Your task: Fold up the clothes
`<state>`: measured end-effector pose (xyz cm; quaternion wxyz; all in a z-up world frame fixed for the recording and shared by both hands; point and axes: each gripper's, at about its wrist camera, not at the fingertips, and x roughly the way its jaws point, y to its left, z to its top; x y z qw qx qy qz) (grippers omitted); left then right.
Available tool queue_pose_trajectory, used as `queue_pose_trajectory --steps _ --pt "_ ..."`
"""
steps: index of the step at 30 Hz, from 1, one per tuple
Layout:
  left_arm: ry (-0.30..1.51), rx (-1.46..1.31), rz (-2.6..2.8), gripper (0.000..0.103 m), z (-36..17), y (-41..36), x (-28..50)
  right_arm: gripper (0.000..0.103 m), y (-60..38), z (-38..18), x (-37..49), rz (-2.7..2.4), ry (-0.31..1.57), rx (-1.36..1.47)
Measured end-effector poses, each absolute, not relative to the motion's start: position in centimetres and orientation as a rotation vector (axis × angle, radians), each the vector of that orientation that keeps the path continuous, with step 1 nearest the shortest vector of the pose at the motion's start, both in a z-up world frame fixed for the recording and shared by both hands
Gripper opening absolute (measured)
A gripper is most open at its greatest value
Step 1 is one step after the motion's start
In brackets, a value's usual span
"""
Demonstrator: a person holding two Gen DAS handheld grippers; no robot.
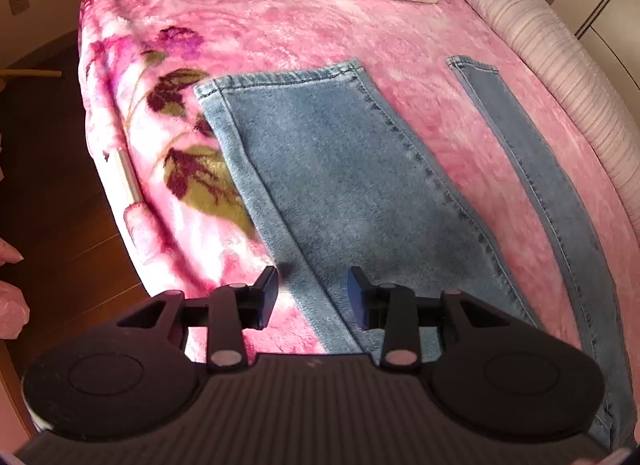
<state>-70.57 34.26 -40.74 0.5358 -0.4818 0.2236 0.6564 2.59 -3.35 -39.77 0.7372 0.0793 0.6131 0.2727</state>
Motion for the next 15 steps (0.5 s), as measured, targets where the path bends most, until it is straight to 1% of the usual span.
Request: queue_pose_trajectory --steps 4,7,12,15 --pt "0.651 -0.993 1.49 0.032 -39.5 33.6 -68.2 0.045 -2.4 -37.3 2.0 0.702 1.245 0.021" --pt "0.8 -0.793 1.329 0.032 -38.6 32.6 -64.7 0.045 -0.1 -35.9 0.6 0.88 1.176 -0.234" --pt "1.087 -0.272 0.84 0.032 -38.5 28.2 -56.9 0.045 2.4 -35.0 -2.5 1.158 1.07 -0.644" --pt "1.21 0.057 0.525 0.033 -39.3 24.4 -53.7 0.045 2.5 -35.4 -5.3 1.303 1.016 -0.842"
